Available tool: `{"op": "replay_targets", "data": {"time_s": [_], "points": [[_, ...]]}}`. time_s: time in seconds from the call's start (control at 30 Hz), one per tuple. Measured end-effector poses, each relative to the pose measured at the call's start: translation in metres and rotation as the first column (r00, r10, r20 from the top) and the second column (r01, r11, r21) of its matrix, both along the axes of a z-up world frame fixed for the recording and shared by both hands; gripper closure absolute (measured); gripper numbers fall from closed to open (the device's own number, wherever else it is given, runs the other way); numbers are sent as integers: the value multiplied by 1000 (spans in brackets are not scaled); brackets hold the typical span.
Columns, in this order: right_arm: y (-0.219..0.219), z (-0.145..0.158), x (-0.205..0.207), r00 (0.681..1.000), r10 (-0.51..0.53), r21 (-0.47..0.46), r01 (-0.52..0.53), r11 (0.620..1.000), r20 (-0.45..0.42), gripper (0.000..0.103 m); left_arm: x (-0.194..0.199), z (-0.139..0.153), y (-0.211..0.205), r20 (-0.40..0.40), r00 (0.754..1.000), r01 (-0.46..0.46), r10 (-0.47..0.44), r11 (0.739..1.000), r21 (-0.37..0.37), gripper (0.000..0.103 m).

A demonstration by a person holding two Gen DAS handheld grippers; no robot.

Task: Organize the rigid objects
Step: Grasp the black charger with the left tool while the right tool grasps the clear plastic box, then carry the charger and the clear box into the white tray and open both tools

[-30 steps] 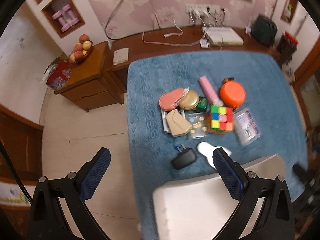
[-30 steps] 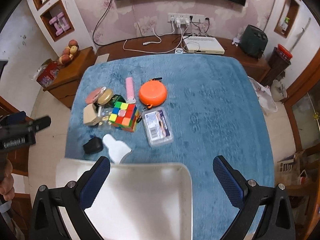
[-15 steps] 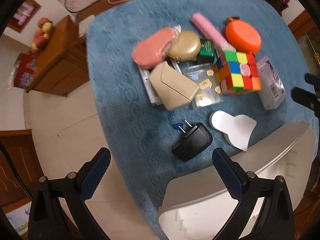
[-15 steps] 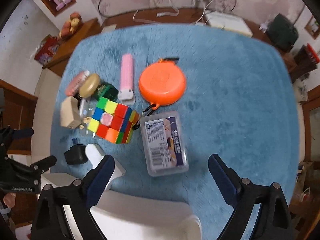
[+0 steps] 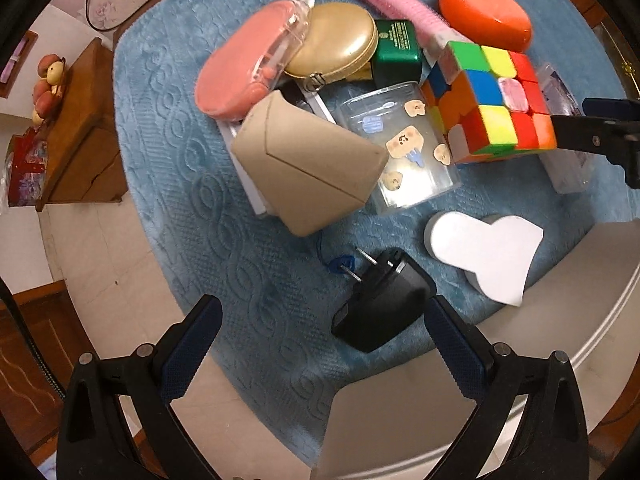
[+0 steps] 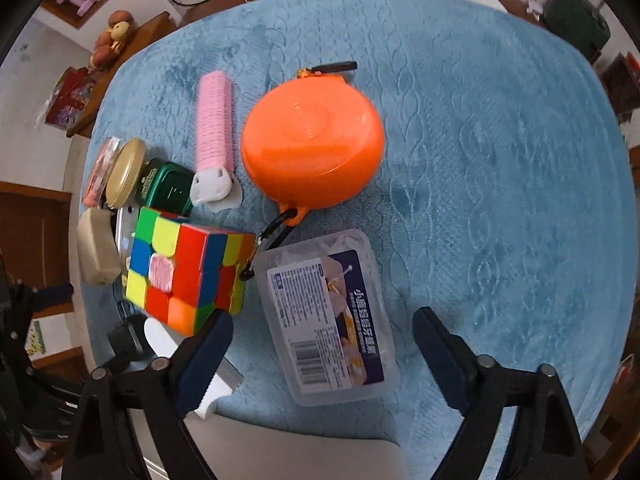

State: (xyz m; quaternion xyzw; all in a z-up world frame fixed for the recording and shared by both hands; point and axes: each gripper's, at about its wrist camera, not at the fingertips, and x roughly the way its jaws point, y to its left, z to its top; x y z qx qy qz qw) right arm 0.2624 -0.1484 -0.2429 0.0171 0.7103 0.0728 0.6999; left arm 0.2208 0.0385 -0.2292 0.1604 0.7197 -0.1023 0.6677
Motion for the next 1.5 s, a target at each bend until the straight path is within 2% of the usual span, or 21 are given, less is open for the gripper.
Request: {"op": "replay_targets", "data": {"time_s": [0.23, 0.37, 0.53, 0.63, 0.83, 0.87, 0.9, 0.93, 1.0, 1.13, 1.23, 1.37, 1.5], "points": [[10, -21, 10, 999, 20, -32, -22, 999, -41, 28, 2, -9, -6, -20, 999, -26, 25, 999, -21, 7], [18, -32, 13, 999, 37, -85, -40, 996, -36, 35, -2, -10, -7, -24, 999, -41, 40, 999, -22, 9], [19, -39, 12, 998, 43, -94, -47, 995, -39, 38, -16, -8, -17, -5, 1000, -25, 25, 1000, -2, 11], [20, -36, 11, 998, 40, -89, -44, 995, -44, 38, -18, -11, -23, -21, 999, -30, 30, 1000, -4, 12], [22, -51, 13, 995, 55, -123, -64, 990, -79, 36, -19, -17, -32, -44, 998, -42, 41, 999, -26, 25], [24, -54, 15, 996, 60, -129, -69, 989, -72, 37, -19, -18, -35, -55, 997, -48, 46, 998, -39, 32], [28, -57, 16, 995, 64, -139, -74, 988, -73, 38, -19, -19, -38, -68, 996, -55, 52, 997, -54, 44], [30, -58, 17, 995, 67, -142, -76, 987, -70, 38, -20, -22, -41, -75, 996, -63, 58, 996, -56, 49], [33, -57, 15, 996, 76, -138, -83, 987, -56, 38, -20, -26, -40, -68, 996, -69, 66, 996, -51, 50], [34, -46, 5, 997, 76, -131, -78, 988, -18, 39, -20, -12, -36, -23, 996, -84, 83, 995, -51, 52], [27, -37, 4, 999, 41, -97, -41, 994, 1, 39, -18, 2, -28, -5, 994, -110, 110, 991, -78, 52], [14, -9, -1, 999, -21, -29, 22, 999, 42, 39, -20, 25, -26, 35, 991, -129, 133, 987, -101, 52], [4, 33, -17, 992, -66, 79, 58, 995, 110, 39, -26, 65, -29, 96, 985, -131, 145, 981, -143, 52]]}}
